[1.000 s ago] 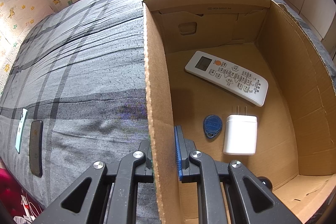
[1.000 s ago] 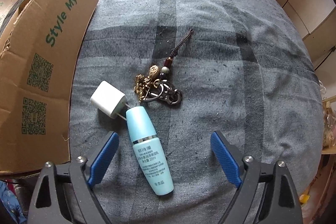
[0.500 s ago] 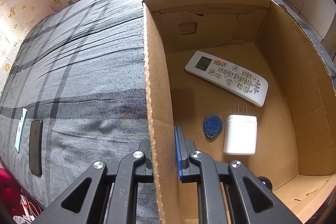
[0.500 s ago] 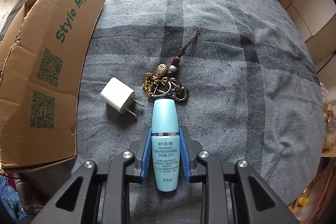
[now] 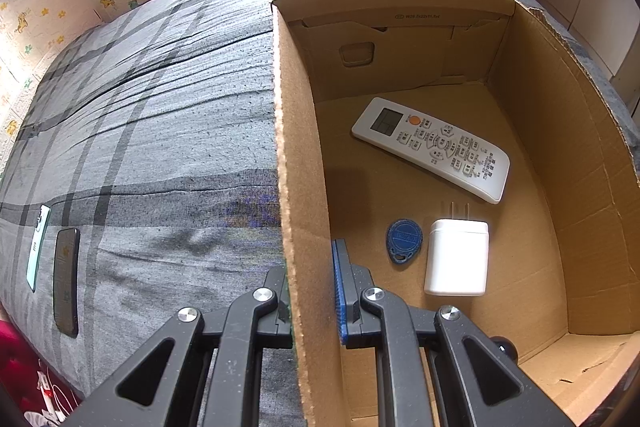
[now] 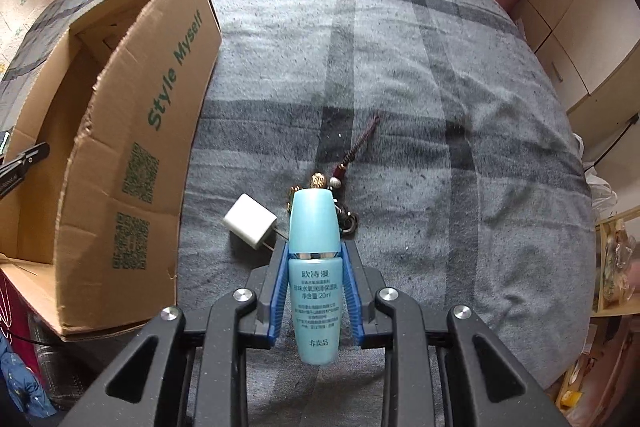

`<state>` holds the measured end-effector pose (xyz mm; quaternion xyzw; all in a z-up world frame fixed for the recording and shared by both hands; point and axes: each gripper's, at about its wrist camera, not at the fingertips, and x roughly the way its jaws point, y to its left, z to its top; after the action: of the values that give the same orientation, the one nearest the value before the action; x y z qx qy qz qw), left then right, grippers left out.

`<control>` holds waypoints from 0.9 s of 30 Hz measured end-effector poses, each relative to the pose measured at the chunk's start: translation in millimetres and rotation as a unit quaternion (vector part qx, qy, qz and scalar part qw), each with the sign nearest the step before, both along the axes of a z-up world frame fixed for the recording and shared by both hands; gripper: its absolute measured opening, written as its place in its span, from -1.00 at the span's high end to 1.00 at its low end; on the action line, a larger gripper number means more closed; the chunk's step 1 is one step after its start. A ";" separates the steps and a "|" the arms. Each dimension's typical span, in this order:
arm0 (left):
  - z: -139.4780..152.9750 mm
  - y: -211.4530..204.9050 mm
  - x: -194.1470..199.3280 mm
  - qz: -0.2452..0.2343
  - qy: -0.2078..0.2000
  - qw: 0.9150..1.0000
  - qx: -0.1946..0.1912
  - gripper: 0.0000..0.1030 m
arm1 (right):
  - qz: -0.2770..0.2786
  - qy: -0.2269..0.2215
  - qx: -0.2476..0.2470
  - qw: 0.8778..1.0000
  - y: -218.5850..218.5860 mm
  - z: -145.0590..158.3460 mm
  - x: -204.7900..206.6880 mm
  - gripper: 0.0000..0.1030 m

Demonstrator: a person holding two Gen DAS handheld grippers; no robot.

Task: Organize rigid objects
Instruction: 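Grasp the light-blue bottle with the right gripper and lift it, then carry the light-blue bottle over the box with the right gripper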

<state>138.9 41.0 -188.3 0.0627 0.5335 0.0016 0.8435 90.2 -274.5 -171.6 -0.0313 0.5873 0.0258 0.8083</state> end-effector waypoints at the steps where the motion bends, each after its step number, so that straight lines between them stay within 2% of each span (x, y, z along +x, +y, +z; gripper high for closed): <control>1: -0.2 0.1 0.3 0.000 0.000 1.000 0.000 0.73 | 0.001 -0.004 0.000 1.000 1.5 1.3 2.6 0.47; 15: -0.7 0.6 1.4 -0.001 0.002 1.000 0.000 0.73 | 0.030 -0.049 0.004 0.998 24.3 45.7 27.1 0.47; 27: -0.5 0.6 1.5 -0.001 0.002 1.000 0.000 0.73 | 0.064 -0.079 0.020 0.995 63.6 74.1 40.6 0.47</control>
<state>140.4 41.6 -188.8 0.0632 0.5350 0.0004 0.8425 130.8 -211.0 -97.4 -0.0547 0.5176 0.0863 0.8495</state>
